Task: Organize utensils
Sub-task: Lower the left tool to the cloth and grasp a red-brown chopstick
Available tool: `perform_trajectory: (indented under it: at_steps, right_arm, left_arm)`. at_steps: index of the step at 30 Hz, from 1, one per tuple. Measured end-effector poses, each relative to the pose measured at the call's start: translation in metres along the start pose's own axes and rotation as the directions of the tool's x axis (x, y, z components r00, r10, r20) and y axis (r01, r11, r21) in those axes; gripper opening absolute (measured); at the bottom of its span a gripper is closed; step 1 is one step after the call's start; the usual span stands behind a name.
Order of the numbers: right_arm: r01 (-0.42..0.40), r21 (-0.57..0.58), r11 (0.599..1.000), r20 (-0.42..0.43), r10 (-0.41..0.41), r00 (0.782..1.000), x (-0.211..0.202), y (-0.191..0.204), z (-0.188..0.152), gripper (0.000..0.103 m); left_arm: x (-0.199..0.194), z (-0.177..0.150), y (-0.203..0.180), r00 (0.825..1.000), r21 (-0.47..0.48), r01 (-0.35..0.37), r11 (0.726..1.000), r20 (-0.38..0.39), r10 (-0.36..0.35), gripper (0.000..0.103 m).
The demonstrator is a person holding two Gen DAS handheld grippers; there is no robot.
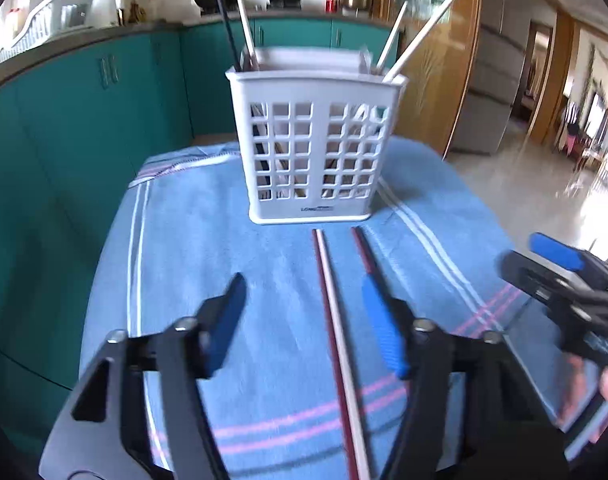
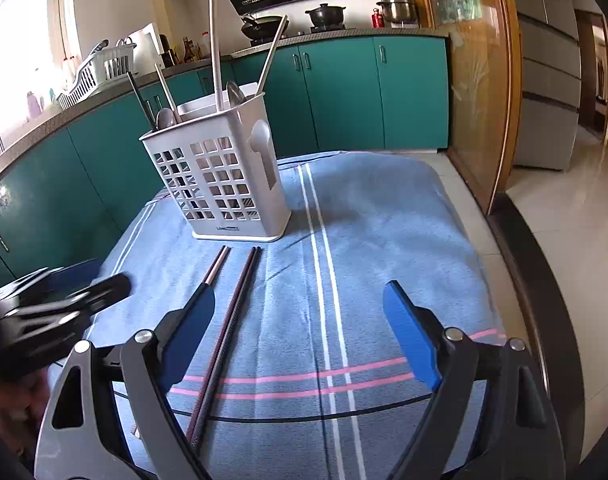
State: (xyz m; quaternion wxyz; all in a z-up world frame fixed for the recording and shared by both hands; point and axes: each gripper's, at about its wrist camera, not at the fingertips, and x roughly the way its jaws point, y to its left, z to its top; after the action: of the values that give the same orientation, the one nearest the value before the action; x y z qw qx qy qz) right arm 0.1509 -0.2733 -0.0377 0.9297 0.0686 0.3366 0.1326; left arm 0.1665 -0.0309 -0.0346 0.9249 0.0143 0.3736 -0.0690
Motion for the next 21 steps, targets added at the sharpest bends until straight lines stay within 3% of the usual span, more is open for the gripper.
perform_trajectory:
  at_steps: [4,11,19,21]
  right_arm:
    - [-0.013,-0.002,1.000,-0.021,0.013,1.000,0.005,-0.001,-0.002,0.084]
    - [-0.036,0.001,0.999,-0.044,0.036,0.998,0.007,-0.004,-0.001,0.084]
    - [-0.044,0.008,0.999,-0.050,0.044,0.998,0.007,-0.005,0.000,0.084]
    - [-0.045,0.008,0.999,-0.053,0.045,0.998,0.008,-0.006,0.000,0.084]
  left_arm:
    - [0.047,0.013,0.004,0.992,0.008,0.034,0.999,-0.122,-0.033,0.034]
    - [0.089,0.022,0.003,0.976,-0.010,0.067,0.998,-0.209,-0.067,0.023]
    - [0.109,0.028,-0.004,0.967,0.013,0.045,0.999,-0.252,-0.040,0.023]
    - [0.114,0.028,-0.012,0.966,0.061,0.022,0.998,-0.260,-0.006,0.023]
